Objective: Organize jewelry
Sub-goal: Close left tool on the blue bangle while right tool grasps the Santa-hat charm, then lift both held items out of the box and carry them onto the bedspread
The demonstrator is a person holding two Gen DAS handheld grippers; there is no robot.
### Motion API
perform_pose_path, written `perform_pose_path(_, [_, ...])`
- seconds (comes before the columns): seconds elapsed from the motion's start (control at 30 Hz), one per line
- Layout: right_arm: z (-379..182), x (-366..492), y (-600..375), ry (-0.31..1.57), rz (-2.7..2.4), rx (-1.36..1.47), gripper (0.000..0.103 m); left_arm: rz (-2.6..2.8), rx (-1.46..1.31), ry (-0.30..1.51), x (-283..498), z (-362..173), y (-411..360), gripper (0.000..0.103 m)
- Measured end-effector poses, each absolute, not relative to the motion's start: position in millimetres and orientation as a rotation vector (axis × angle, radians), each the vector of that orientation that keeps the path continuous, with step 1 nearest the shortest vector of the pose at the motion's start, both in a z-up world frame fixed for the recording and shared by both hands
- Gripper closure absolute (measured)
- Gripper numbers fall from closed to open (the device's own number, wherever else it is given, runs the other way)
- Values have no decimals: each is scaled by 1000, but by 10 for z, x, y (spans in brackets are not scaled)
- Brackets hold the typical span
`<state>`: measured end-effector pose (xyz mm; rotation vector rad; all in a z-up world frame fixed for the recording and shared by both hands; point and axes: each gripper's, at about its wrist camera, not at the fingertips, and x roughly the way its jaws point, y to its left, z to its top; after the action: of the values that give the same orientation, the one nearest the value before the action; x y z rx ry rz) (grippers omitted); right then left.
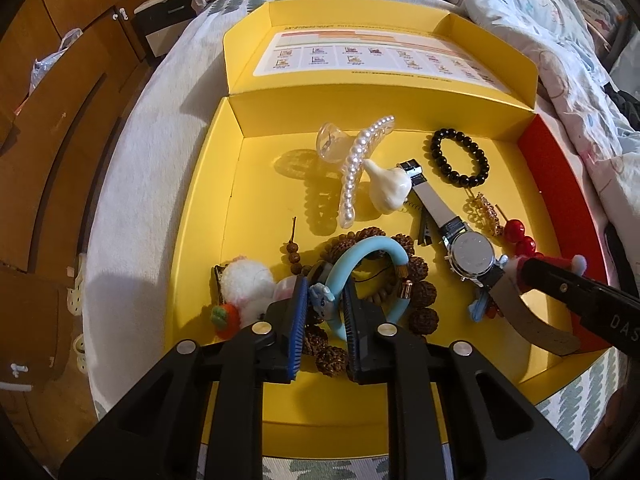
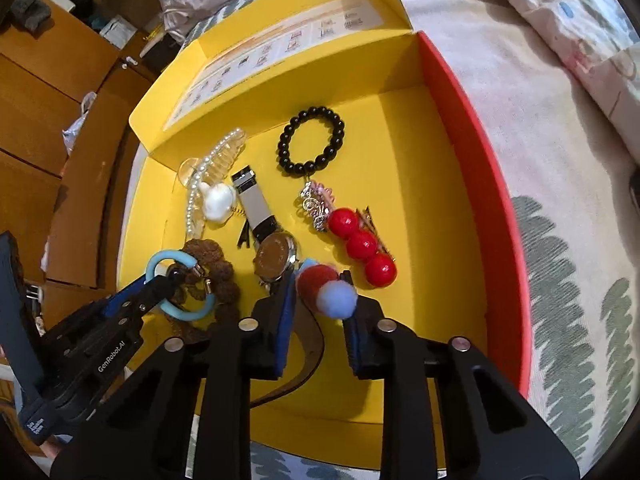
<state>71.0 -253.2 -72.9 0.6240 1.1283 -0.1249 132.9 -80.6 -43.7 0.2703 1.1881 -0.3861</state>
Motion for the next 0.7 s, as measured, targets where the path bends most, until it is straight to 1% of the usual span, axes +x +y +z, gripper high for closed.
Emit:
perform_pose_path(0.23, [-697, 691, -2552, 1112, -145, 605, 91, -396, 271, 1166, 1296, -377, -806, 86])
perform_pose_path(0.37, [-674, 697, -2516, 1111, -154, 574, 91, -401, 263, 1168, 1296, -363, -805, 86])
perform_pose_path(0.7, [-449, 659, -2493, 1040, -130, 569, 92, -405, 250, 1137, 1272, -226, -780, 86])
